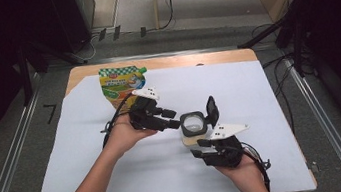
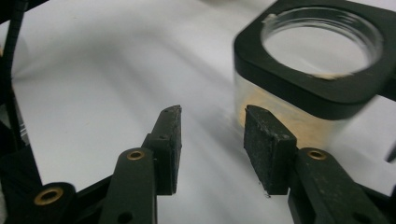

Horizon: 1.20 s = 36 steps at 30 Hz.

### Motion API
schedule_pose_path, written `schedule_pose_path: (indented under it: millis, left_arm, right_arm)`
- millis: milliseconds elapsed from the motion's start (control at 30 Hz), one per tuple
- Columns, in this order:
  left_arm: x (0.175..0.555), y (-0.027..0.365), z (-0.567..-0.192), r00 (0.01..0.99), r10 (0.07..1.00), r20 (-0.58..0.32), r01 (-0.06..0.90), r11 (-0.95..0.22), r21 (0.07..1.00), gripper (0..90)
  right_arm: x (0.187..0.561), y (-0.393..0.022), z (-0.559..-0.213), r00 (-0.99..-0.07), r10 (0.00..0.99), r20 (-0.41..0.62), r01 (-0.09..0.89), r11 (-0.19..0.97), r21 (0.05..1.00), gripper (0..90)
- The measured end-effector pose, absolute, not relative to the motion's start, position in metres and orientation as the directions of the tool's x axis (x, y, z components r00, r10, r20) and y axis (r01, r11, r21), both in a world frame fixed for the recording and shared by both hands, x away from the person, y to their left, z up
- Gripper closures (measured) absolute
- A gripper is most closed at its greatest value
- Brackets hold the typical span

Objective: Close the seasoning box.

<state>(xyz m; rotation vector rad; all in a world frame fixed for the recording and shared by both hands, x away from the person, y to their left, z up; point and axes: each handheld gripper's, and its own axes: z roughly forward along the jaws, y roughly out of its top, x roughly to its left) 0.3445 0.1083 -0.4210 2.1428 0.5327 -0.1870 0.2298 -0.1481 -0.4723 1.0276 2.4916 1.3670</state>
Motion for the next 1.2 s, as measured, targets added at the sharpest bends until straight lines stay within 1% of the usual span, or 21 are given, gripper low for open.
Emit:
schedule_pose_path:
  millis: [133,400,700,833,1200]
  left_arm:
    - [0.345,0.117,-0.421,0.891,0.312,-0.331,0.450,-0.498,0.741,48.3]
    - [0.346,0.135,-0.423,0.888,0.330,-0.321,0.457,-0.540,0.707,47.5]
    - [0.350,0.166,-0.415,0.865,0.389,-0.317,0.485,-0.486,0.727,47.2]
    - [0.352,0.180,-0.412,0.854,0.426,-0.299,0.494,-0.483,0.723,46.8]
    - [0.360,0.219,-0.410,0.814,0.485,-0.318,0.537,-0.421,0.731,44.9]
  right_arm:
    - [0.230,-0.142,-0.472,-0.775,0.598,0.207,0.496,0.370,0.786,57.4]
    - [0.229,-0.133,-0.473,-0.801,0.564,0.199,0.468,0.384,0.796,58.4]
    - [0.230,-0.127,-0.474,-0.815,0.544,0.201,0.461,0.398,0.793,55.9]
    - [0.230,-0.125,-0.474,-0.817,0.541,0.201,0.460,0.401,0.792,54.8]
    - [0.229,-0.118,-0.477,-0.827,0.528,0.195,0.457,0.428,0.780,54.2]
